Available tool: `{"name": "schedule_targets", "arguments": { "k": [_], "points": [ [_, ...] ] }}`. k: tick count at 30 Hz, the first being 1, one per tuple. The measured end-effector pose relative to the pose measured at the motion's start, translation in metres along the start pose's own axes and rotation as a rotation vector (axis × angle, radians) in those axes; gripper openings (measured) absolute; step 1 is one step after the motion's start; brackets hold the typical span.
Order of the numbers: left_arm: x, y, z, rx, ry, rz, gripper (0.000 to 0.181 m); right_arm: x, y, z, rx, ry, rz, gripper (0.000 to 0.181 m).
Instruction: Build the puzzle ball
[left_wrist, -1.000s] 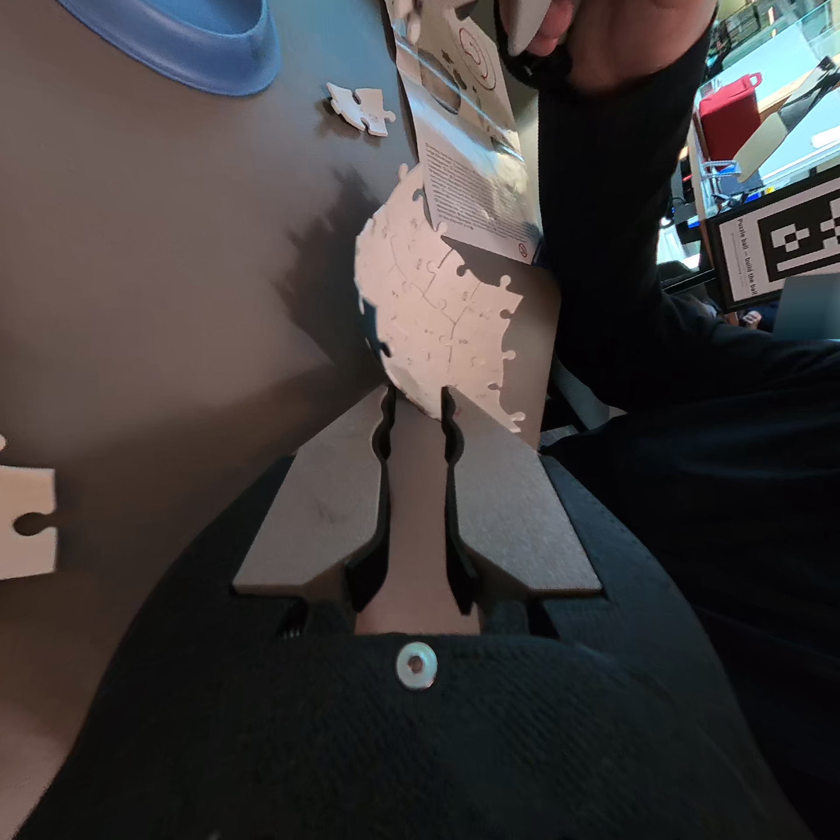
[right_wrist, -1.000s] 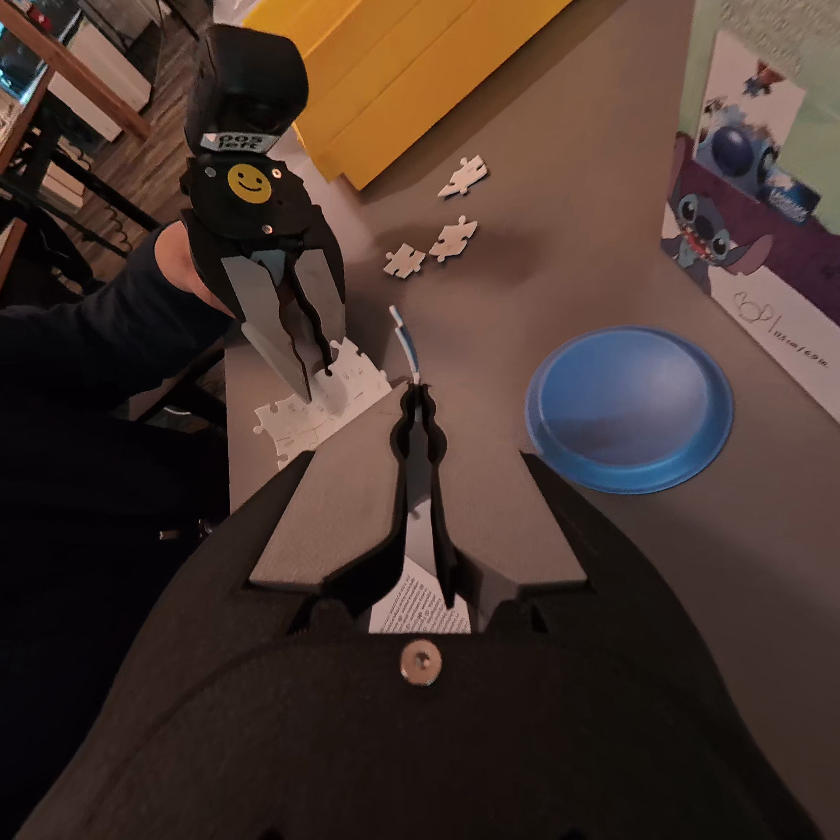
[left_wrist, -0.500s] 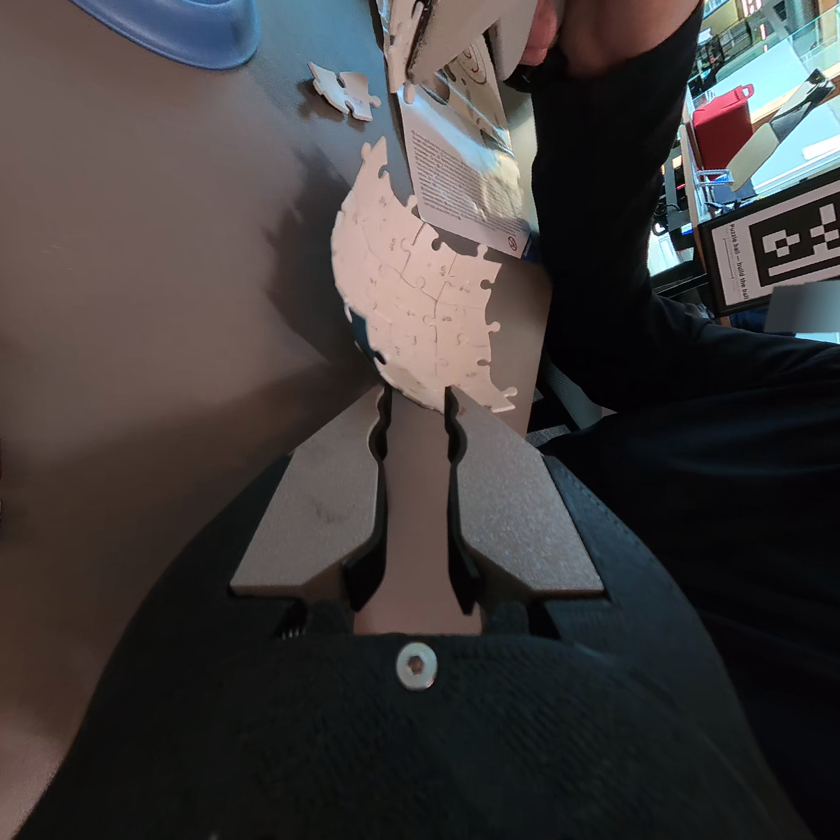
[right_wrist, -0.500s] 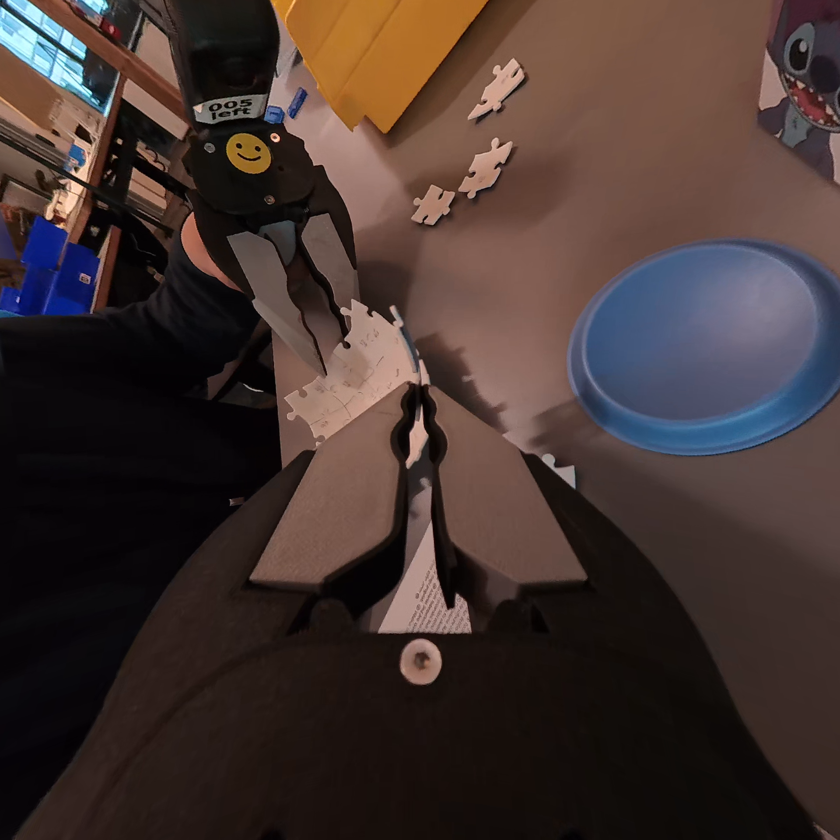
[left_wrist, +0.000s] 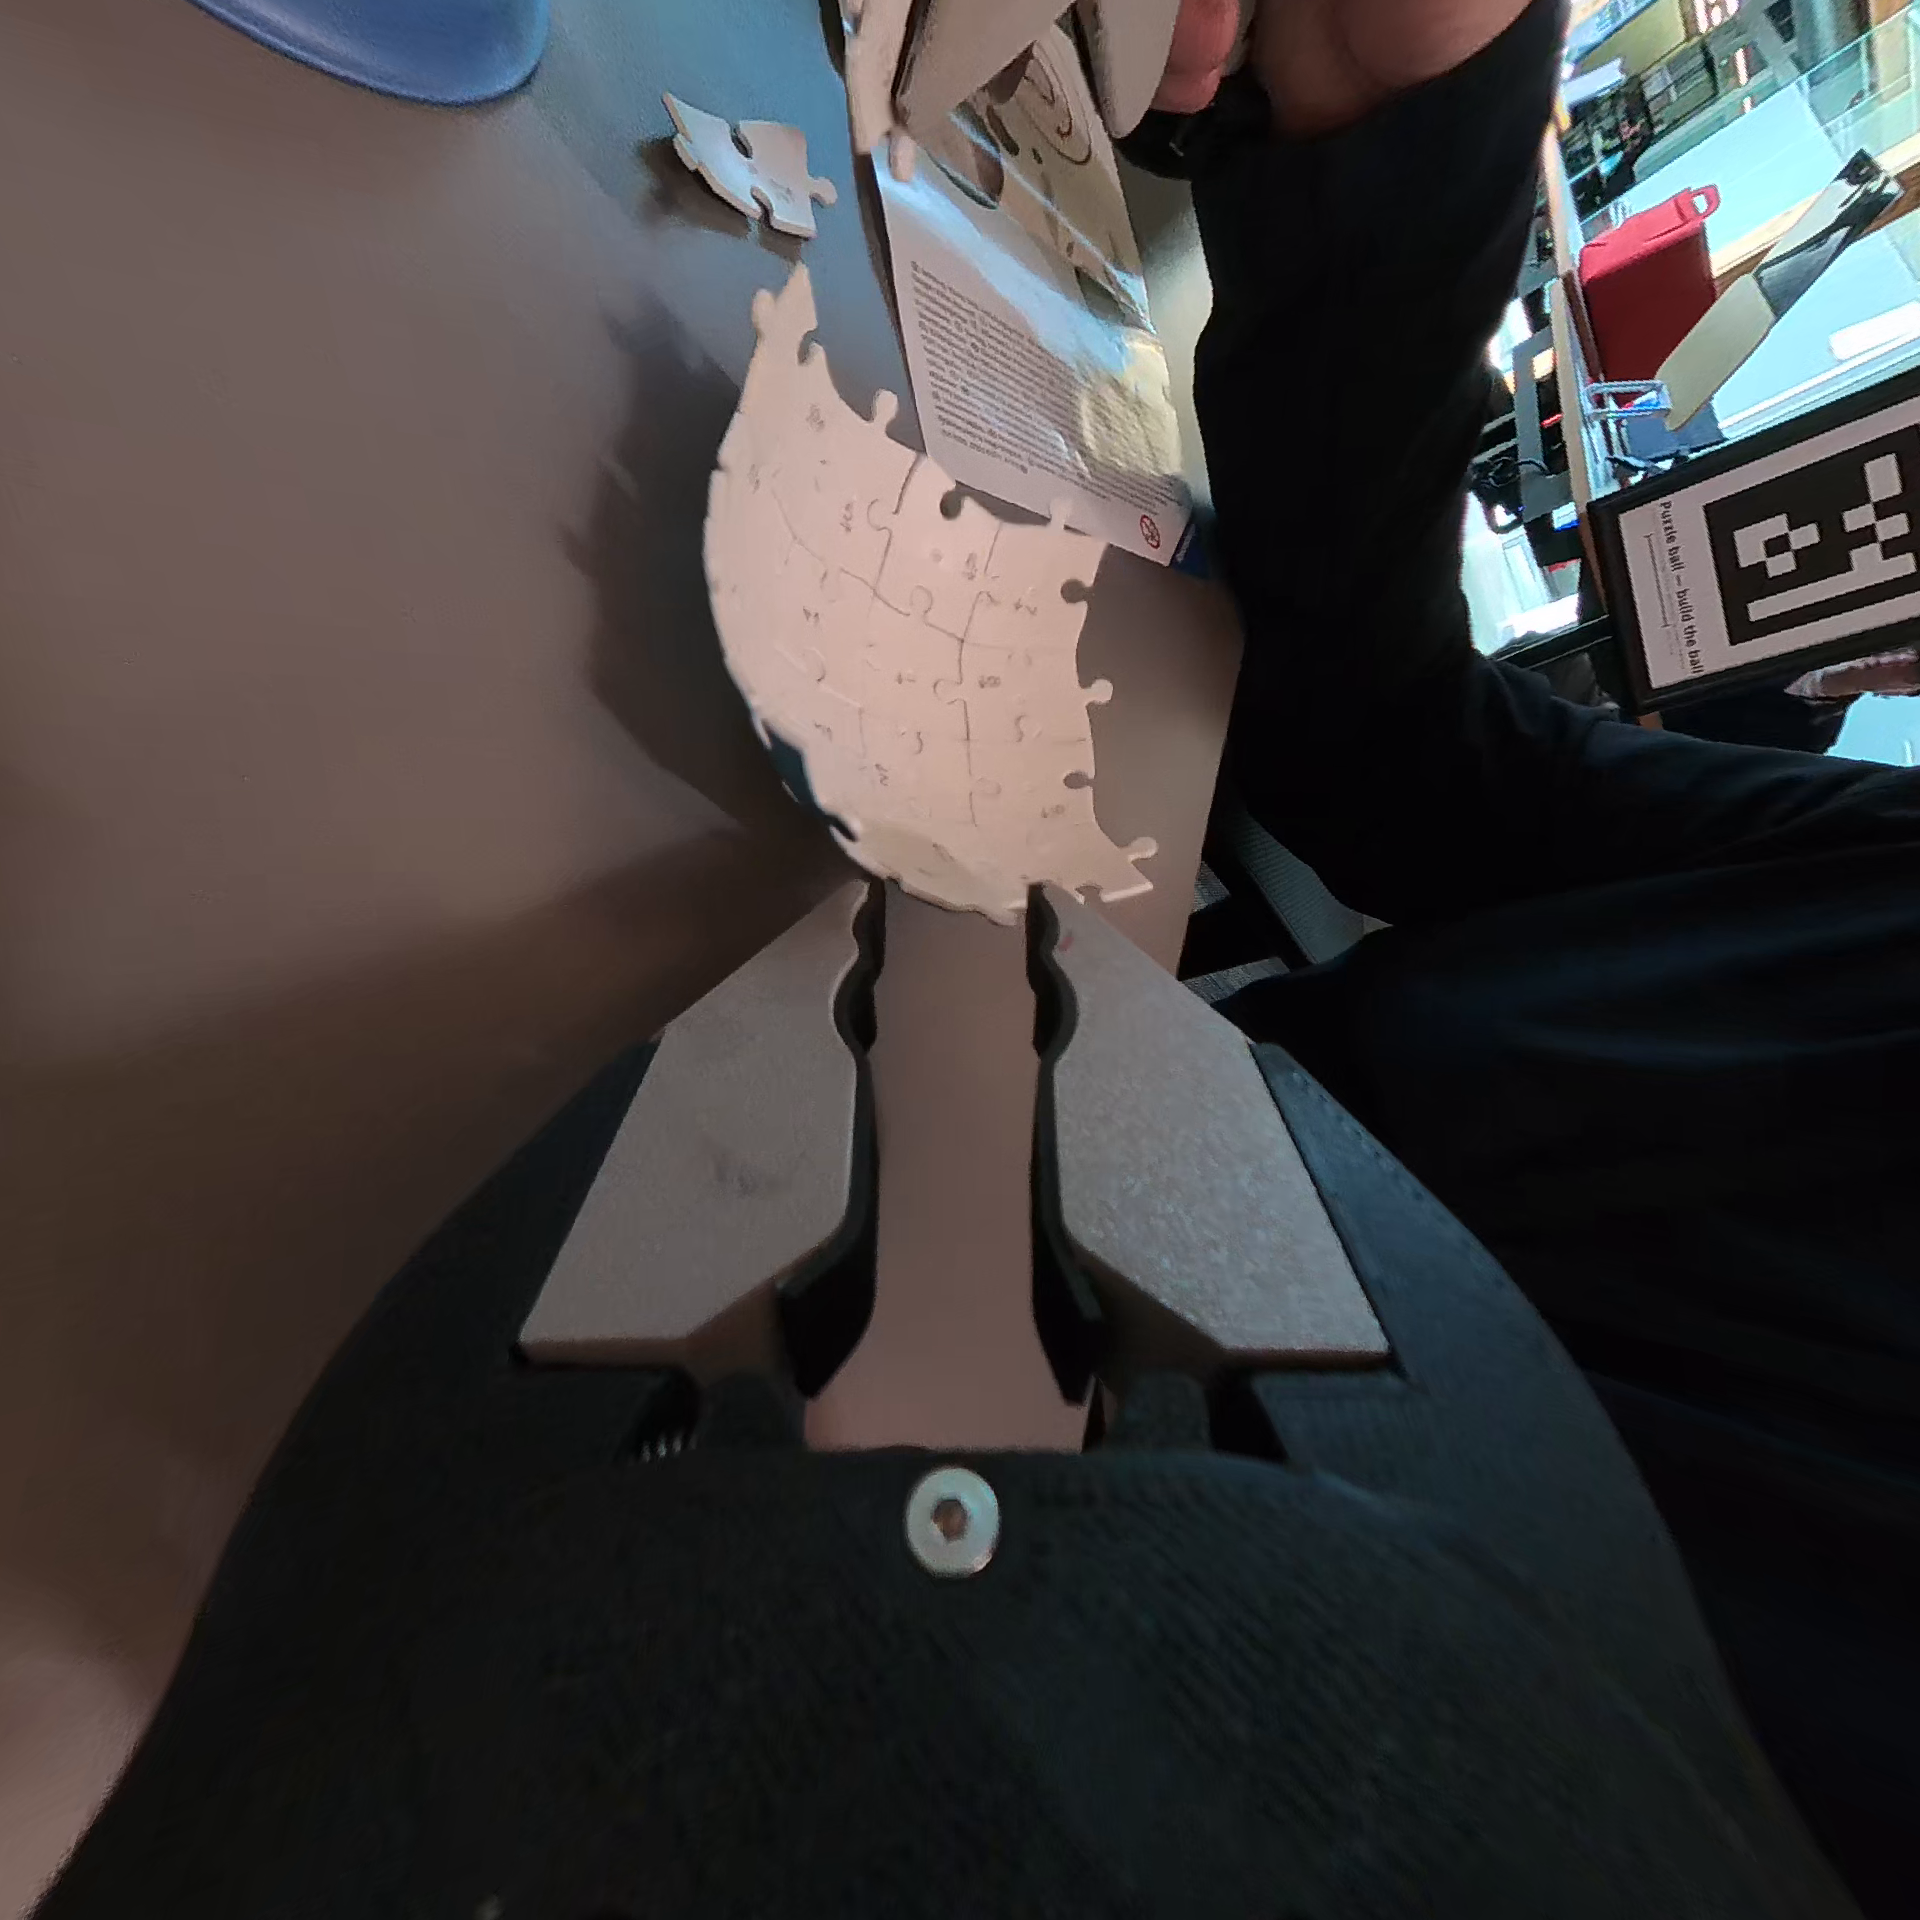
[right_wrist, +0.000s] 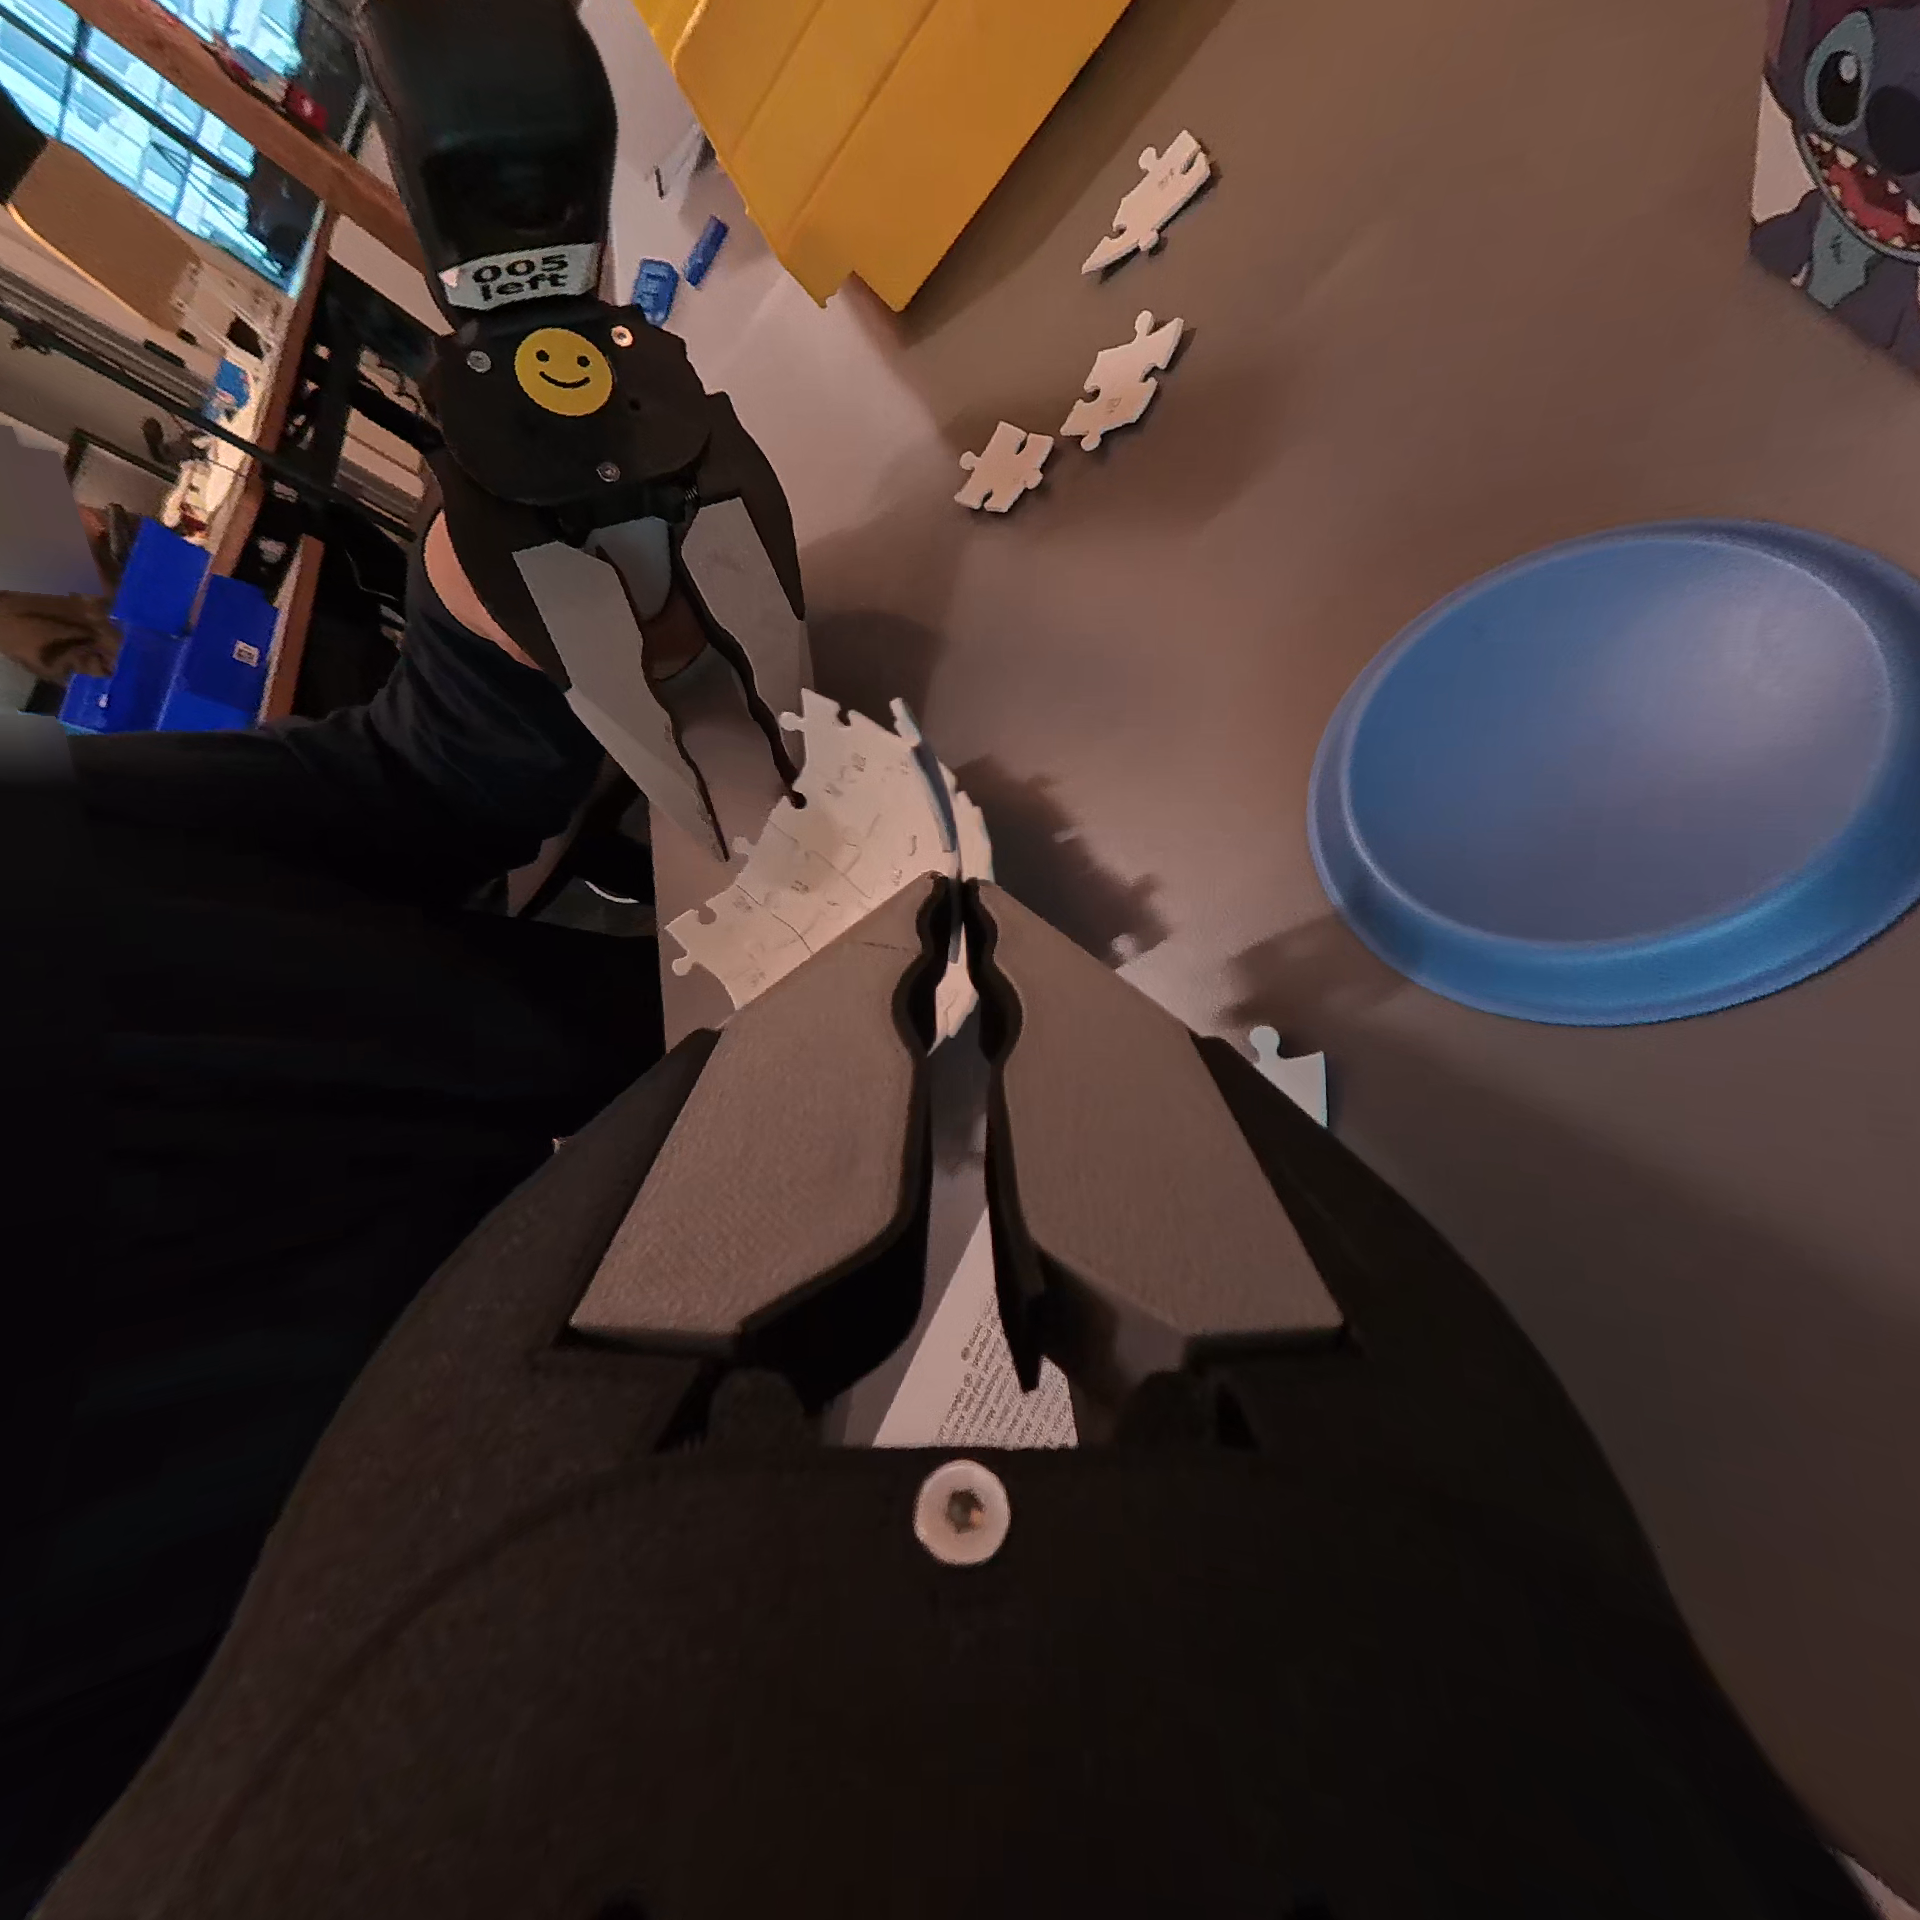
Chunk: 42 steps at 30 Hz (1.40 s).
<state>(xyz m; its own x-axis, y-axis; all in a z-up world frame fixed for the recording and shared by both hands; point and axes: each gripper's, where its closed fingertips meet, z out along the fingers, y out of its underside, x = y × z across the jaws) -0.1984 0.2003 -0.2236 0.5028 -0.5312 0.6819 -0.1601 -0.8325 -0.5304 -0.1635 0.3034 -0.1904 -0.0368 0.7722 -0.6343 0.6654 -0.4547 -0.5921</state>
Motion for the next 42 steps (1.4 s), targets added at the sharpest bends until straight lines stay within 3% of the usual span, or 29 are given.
{"name": "schedule_targets", "arguments": {
  "k": [4,11,18,22,24,27,36,42],
  "points": [
    [-0.002,-0.004,-0.020,0.045,-0.049,-0.007,0.033,-0.009,-0.005,-0.004,0.037,-0.052,-0.012,0.000],
    [0.008,-0.043,-0.062,0.168,-0.155,0.088,0.033,-0.031,-0.018,-0.003,0.102,-0.150,-0.065,0.000],
    [0.018,-0.102,-0.038,0.196,-0.113,0.190,0.033,-0.051,-0.022,0.008,0.109,-0.239,-0.113,0.000],
    [0.019,-0.120,-0.018,0.189,-0.057,0.192,0.030,-0.050,-0.021,0.010,0.103,-0.234,-0.116,0.000],
    [0.019,-0.123,-0.009,0.170,-0.034,0.193,0.028,-0.049,-0.022,0.009,0.105,-0.227,-0.119,0.000],
    [0.022,-0.123,0.000,0.133,-0.015,0.219,0.001,-0.045,-0.019,0.009,0.091,-0.196,-0.123,0.000],
    [0.017,-0.111,0.006,-0.081,-0.078,0.285,0.000,-0.038,-0.012,0.001,0.062,-0.148,-0.121,0.002],
    [0.022,-0.103,0.006,-0.184,-0.084,0.392,0.000,-0.043,-0.031,-0.019,0.194,-0.152,-0.160,0.005]
  ]
}}
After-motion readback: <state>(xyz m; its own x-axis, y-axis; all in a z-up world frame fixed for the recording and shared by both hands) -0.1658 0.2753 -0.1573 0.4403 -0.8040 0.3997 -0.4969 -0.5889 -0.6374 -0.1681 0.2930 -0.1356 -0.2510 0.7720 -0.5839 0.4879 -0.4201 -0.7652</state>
